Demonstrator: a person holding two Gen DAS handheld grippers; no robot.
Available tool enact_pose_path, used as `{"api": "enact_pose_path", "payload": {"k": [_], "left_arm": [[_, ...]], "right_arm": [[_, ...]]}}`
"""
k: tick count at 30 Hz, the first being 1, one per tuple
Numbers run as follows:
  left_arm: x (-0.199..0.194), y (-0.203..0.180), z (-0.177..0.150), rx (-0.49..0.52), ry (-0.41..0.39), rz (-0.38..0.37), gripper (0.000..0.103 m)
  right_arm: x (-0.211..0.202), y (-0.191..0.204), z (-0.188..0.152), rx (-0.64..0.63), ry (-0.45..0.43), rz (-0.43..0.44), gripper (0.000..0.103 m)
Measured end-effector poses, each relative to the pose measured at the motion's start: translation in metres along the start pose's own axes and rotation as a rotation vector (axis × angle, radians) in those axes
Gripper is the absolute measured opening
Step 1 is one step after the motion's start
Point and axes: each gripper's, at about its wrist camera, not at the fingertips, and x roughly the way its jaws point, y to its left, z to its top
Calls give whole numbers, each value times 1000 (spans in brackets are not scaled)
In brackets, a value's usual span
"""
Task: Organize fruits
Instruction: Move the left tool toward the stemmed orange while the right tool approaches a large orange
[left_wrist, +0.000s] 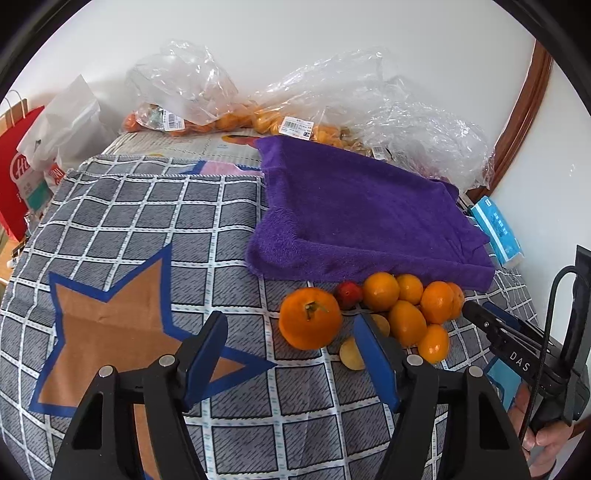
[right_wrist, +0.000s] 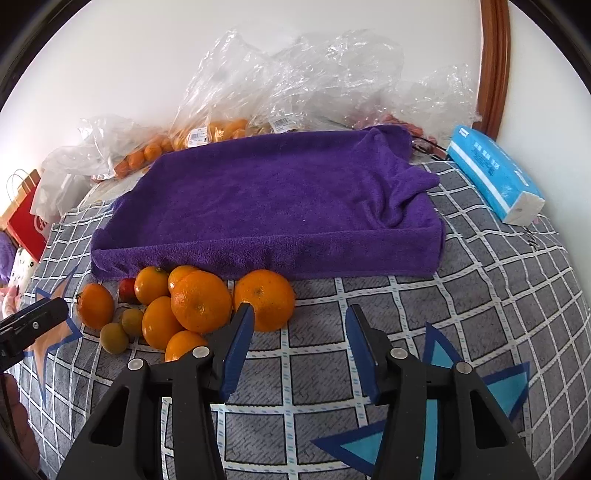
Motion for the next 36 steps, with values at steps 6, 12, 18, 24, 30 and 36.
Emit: {"api": "enact_pose_path", "payload": {"k": [6, 12, 18, 24, 30, 36], "left_arm": [[8, -1, 4, -8, 11, -16, 66], [16, -4, 5, 0, 31, -20, 57], [26, -4, 5, -12, 66, -26, 52], [31, -4, 5, -28, 75, -63, 40], [25, 1, 6, -26, 88, -35, 40], [23, 8, 2, -28, 65, -7, 41]], "right_arm": [[8, 8, 0, -39, 15, 22, 46], [15, 13, 0, -53, 22, 35, 46], [22, 17, 1, -77, 26, 38, 46], [32, 17, 2, -69, 45, 42, 42], [12, 1, -4, -38, 29, 51, 42], [5, -14, -16, -21, 41, 54, 42]]}}
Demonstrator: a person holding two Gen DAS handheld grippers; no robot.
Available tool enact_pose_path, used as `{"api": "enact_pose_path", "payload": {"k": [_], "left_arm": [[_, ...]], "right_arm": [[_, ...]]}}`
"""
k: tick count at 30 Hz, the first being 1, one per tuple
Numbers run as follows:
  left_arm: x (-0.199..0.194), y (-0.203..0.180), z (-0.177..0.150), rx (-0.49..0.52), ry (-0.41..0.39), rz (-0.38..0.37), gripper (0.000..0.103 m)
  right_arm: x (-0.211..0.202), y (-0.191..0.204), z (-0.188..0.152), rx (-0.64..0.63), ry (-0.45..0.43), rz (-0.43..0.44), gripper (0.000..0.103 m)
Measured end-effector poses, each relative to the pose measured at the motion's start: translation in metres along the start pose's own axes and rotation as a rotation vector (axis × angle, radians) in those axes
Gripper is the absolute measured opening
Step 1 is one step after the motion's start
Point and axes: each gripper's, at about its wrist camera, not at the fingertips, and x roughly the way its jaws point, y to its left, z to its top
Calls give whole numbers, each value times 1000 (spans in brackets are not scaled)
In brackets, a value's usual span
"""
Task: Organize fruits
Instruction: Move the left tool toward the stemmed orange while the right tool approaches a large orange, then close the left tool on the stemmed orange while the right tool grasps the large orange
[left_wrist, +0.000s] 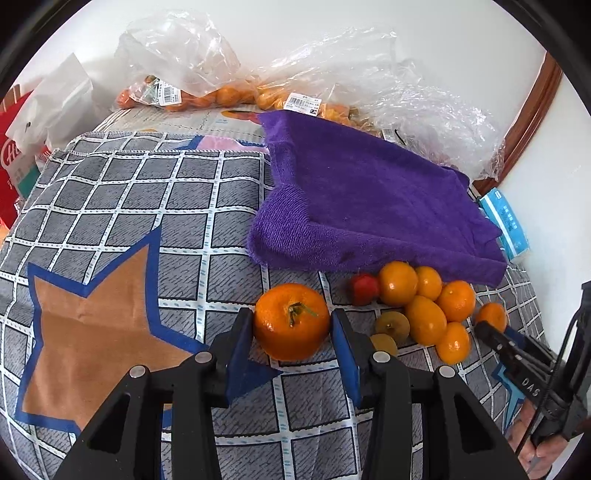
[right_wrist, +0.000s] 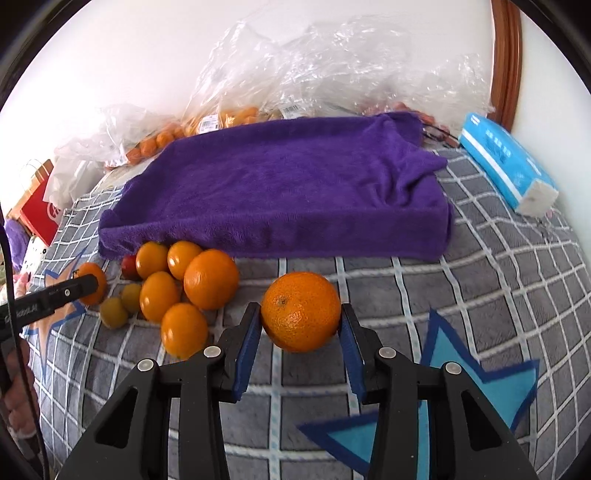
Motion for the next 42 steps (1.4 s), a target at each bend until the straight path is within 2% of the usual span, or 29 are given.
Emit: {"api": "enact_pose_path", "payload": {"k": [3, 5, 10, 15, 21, 27, 35, 42], "left_arm": [[1, 3, -1, -17, -15, -14, 41], [3, 3, -3, -18, -13, -20, 42], [5, -1, -9, 4, -51, -2, 42], [4, -6, -16, 40, -93, 21, 41], [5, -1, -14, 29, -93, -33, 46], [3, 5, -16, 1, -99, -98, 41], [-2, 0, -17, 21, -124, -111, 40], [-4, 1, -17, 12, -133, -96, 40]], "right_arm": [[7, -1, -4, 11, 18, -4, 42], [8, -1, -4, 28, -1, -10, 42], [10, 2, -5, 13, -22, -50, 42], [11, -1, -6, 13, -22, -45, 42], [13, 1, -6, -3, -18, -68, 43], [13, 4, -8, -10, -20, -93, 43], [6, -8, -9, 40, -55, -45, 43], [5, -5, -9, 28, -59, -48, 43]]}}
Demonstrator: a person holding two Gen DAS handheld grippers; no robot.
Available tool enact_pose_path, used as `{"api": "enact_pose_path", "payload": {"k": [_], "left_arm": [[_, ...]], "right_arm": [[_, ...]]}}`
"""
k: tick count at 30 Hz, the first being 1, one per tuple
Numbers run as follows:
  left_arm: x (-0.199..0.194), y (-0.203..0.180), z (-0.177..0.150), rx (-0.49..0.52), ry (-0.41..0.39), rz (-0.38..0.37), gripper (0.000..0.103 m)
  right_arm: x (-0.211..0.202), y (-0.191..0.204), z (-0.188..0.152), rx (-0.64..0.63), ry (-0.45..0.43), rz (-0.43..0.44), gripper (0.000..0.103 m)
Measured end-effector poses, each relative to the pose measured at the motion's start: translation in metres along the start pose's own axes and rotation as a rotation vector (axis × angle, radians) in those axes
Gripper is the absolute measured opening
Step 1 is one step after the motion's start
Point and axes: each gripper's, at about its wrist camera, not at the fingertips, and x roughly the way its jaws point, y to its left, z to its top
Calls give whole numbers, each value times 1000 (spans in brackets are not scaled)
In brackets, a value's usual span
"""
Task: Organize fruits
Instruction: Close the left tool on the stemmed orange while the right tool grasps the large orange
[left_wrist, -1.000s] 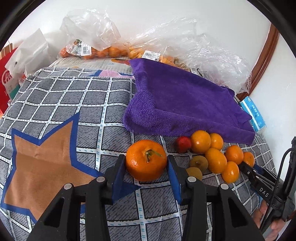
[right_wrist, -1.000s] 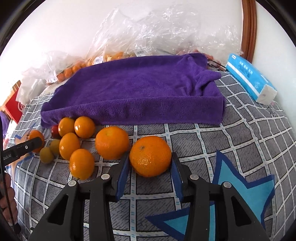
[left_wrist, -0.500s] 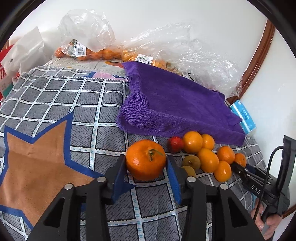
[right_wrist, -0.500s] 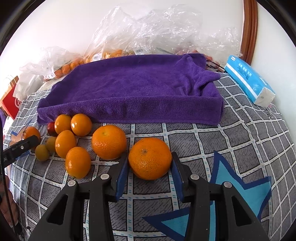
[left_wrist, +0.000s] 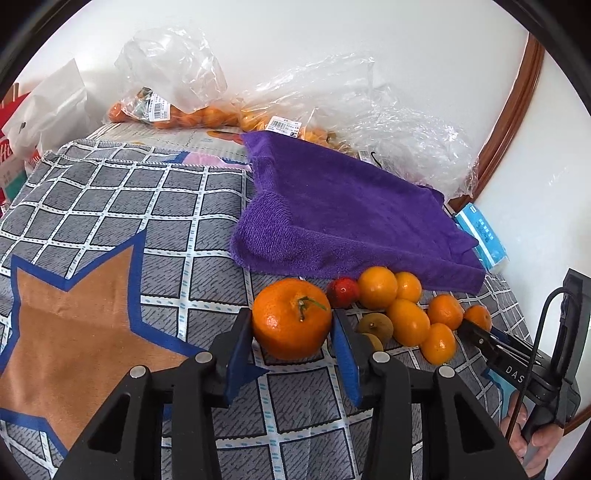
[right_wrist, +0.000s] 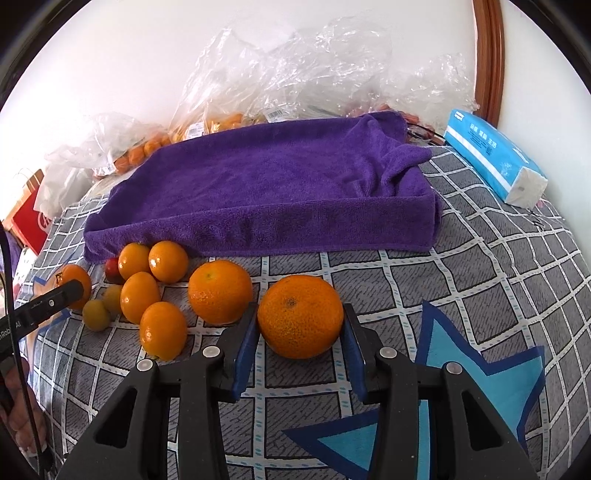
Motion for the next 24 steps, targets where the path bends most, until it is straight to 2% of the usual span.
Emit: {"api": "enact_pose_path", "payload": {"k": [11, 17, 20, 24], "left_arm": [[-2, 0, 0, 4, -13, 7, 40], [-8, -3, 3, -19, -8, -24, 40], [-17, -5, 10, -51, 10, -59, 40], [-30, -17, 22, -32, -1, -36, 40]], "right_arm": [[-5, -1, -1, 11, -21, 6, 43], [-12, -4, -2, 29, -47, -2, 43], [-17, -3, -3, 23, -46, -9, 42], [-30, -2, 3, 23, -56, -1, 42]]}}
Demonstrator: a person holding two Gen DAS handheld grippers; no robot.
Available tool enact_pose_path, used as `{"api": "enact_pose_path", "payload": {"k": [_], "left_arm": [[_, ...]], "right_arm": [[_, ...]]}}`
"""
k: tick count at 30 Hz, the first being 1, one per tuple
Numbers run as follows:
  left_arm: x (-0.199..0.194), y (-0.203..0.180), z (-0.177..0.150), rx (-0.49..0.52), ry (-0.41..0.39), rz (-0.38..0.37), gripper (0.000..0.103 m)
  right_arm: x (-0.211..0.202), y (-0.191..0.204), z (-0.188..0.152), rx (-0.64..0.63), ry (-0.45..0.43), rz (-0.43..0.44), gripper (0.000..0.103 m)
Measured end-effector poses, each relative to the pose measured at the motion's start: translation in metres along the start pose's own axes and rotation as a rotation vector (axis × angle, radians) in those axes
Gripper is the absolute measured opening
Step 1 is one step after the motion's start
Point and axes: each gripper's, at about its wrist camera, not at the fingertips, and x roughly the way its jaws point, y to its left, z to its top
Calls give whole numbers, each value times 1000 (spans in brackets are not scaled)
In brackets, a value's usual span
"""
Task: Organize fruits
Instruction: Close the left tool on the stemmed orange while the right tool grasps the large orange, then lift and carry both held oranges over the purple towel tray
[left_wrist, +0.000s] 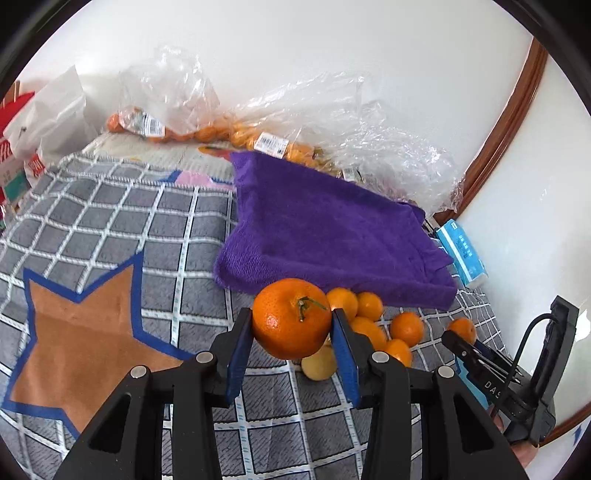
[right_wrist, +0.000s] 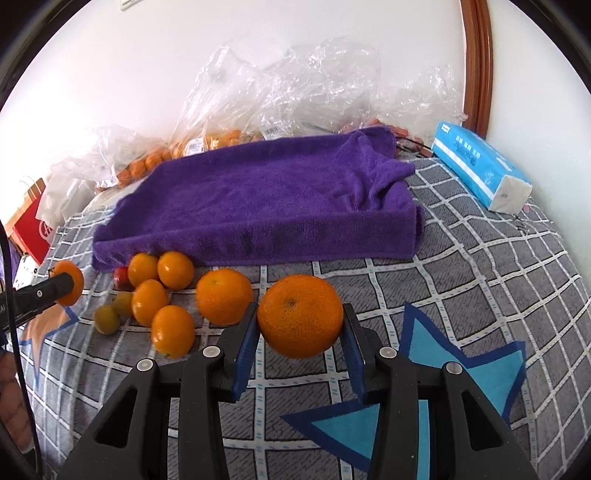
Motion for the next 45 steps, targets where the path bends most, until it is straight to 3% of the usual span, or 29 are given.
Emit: {"api": "enact_pose_path", "payload": {"k": [9, 17, 35, 45], "left_arm": [[-26, -25, 28, 28, -38, 26, 40], [-27, -35, 59, 56, -73, 37, 40], [40, -41, 122, 46, -66, 43, 40], [84, -47, 128, 97, -11, 65, 40]], "right_arm": [[-40, 11, 40, -1, -71, 15, 42], [-44, 18, 73, -14, -104, 13, 43], [13, 18, 138, -24, -142, 20, 43], [58, 17, 151, -43, -101, 3, 42]]}}
